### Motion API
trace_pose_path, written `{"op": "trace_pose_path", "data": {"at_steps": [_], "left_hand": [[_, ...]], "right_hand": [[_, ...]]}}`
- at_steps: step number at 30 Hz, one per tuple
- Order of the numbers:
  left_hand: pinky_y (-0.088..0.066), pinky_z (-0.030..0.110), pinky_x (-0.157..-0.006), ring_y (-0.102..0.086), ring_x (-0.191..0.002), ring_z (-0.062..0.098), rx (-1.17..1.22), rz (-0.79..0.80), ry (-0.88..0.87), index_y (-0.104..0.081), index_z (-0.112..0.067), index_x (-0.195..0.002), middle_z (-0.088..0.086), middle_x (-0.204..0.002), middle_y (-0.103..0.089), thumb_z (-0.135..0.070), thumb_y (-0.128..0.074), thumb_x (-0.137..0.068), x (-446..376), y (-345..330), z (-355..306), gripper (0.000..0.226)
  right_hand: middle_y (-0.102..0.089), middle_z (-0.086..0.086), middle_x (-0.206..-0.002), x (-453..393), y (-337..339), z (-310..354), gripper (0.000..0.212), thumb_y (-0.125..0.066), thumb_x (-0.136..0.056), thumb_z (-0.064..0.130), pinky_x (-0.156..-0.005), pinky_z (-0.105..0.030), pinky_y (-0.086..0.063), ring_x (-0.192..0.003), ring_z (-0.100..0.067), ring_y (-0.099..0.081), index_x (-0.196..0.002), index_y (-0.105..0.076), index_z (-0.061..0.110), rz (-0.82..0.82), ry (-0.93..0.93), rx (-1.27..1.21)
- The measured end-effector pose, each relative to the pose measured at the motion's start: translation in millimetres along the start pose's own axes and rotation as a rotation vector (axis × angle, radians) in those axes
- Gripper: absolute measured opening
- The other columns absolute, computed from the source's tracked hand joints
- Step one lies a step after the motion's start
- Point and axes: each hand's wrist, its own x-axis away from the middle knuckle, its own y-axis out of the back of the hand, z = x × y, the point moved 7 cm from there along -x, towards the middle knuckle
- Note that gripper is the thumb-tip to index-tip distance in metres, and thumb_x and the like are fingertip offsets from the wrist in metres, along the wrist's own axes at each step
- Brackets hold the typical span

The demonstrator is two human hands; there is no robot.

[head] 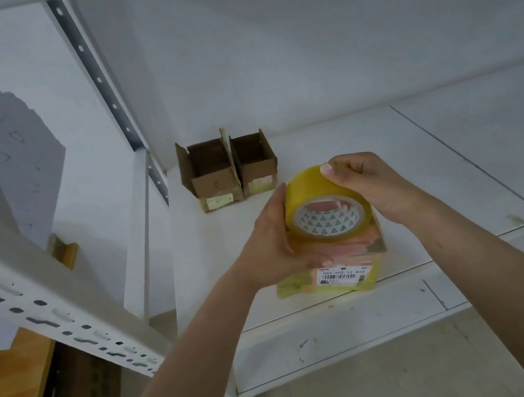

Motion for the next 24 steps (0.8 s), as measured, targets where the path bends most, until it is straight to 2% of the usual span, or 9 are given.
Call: {"op": "trace_pose_path", "data": {"at_steps": [3,7,10,12,14,16,18,20,24], "left_hand": [[-0.028,0.045,-0.116,-0.031,-0.138,0.011,-0.082,-0.03,-0.017,-0.016,-0.03,-0.147,-0.009,-0.146,-0.037,-0.082,-0.069,-0.043,-2.9,-2.4,5.1,0.128],[-0.024,0.04,-0.117,-0.025,-0.137,0.011,-0.259,0.001,0.037,-0.023,-0.027,-0.149,-0.016,-0.146,-0.032,-0.082,-0.072,-0.041,-6.2,-1.9,15.9,0.131],[-0.024,0.043,-0.116,-0.02,-0.14,0.017,-0.472,0.074,0.061,-0.012,-0.021,-0.154,-0.002,-0.152,-0.03,-0.076,-0.073,-0.055,-8.8,-3.6,18.3,0.129],[-0.025,0.044,-0.116,-0.02,-0.141,0.02,-0.58,0.107,0.057,-0.006,-0.022,-0.155,0.002,-0.152,-0.029,-0.077,-0.064,-0.061,-10.1,-3.6,18.0,0.124],[-0.024,0.044,-0.116,-0.017,-0.141,0.021,-0.682,0.146,0.061,-0.003,-0.023,-0.156,0.002,-0.154,-0.025,-0.076,-0.061,-0.067,-10.3,-5.6,17.9,0.118],[-0.022,0.043,-0.117,-0.017,-0.142,0.021,-0.732,0.162,0.065,-0.004,-0.023,-0.156,0.001,-0.155,-0.022,-0.075,-0.059,-0.07,-10.4,-6.4,18.9,0.115],[-0.02,0.042,-0.117,-0.017,-0.142,0.021,-0.756,0.166,0.059,-0.008,-0.022,-0.156,0.0,-0.155,-0.022,-0.075,-0.059,-0.072,-11.6,-6.4,18.9,0.112],[-0.019,0.04,-0.118,-0.016,-0.142,0.019,-0.784,0.168,0.048,-0.013,-0.02,-0.155,0.0,-0.155,-0.022,-0.075,-0.059,-0.072,-12.9,-6.4,18.7,0.109],[-0.02,0.04,-0.118,-0.016,-0.142,0.019,-0.795,0.183,0.06,-0.015,-0.02,-0.155,0.0,-0.154,-0.022,-0.083,-0.048,-0.067,-12.2,-6.6,21.3,0.113]], "right_hand": [[-0.069,0.002,-0.066,6.3,1.8,-14.6,0.056,-0.07,-0.061,0.077,-0.06,-0.023,-0.052,-0.064,-0.015,-0.066,-0.064,-0.07,0.021,0.073,-0.04,-0.11],[-0.073,-0.002,-0.072,9.1,8.0,-25.3,0.047,-0.077,-0.064,0.064,-0.064,-0.024,-0.055,-0.07,-0.016,-0.07,-0.071,-0.077,0.017,0.066,-0.11,-0.282],[-0.074,-0.004,-0.07,4.5,19.4,-11.0,0.049,-0.071,-0.068,0.063,-0.07,-0.026,-0.055,-0.068,-0.015,-0.07,-0.072,-0.077,0.015,0.016,-0.091,-0.077],[-0.073,-0.012,-0.072,4.7,29.9,0.1,0.066,-0.068,-0.062,0.068,-0.072,-0.03,-0.055,-0.067,-0.021,-0.069,-0.076,-0.074,0.003,-0.029,-0.09,0.081],[-0.065,-0.01,-0.057,8.6,51.2,11.3,0.074,-0.066,-0.057,0.071,-0.058,-0.022,-0.048,-0.054,-0.017,-0.061,-0.067,-0.068,-0.002,-0.091,-0.084,0.271],[-0.051,-0.002,-0.047,16.9,74.3,13.6,0.068,-0.066,-0.058,0.074,-0.047,-0.018,-0.038,-0.044,-0.013,-0.049,-0.054,-0.061,0.007,-0.084,-0.145,0.495],[-0.05,-0.001,-0.045,27.7,91.3,0.8,0.072,-0.065,-0.061,0.077,-0.052,-0.023,-0.038,-0.043,-0.014,-0.051,-0.053,-0.06,0.006,-0.006,-0.273,0.734],[-0.055,0.0,-0.045,36.7,100.5,-22.3,0.071,-0.065,-0.064,0.075,-0.056,-0.027,-0.042,-0.044,-0.014,-0.058,-0.057,-0.064,0.005,0.019,-0.379,0.801],[-0.066,-0.003,-0.052,42.1,99.5,-60.5,0.067,-0.067,-0.068,0.072,-0.054,-0.026,-0.046,-0.05,-0.015,-0.065,-0.064,-0.071,0.006,0.003,-0.434,0.738]]}}
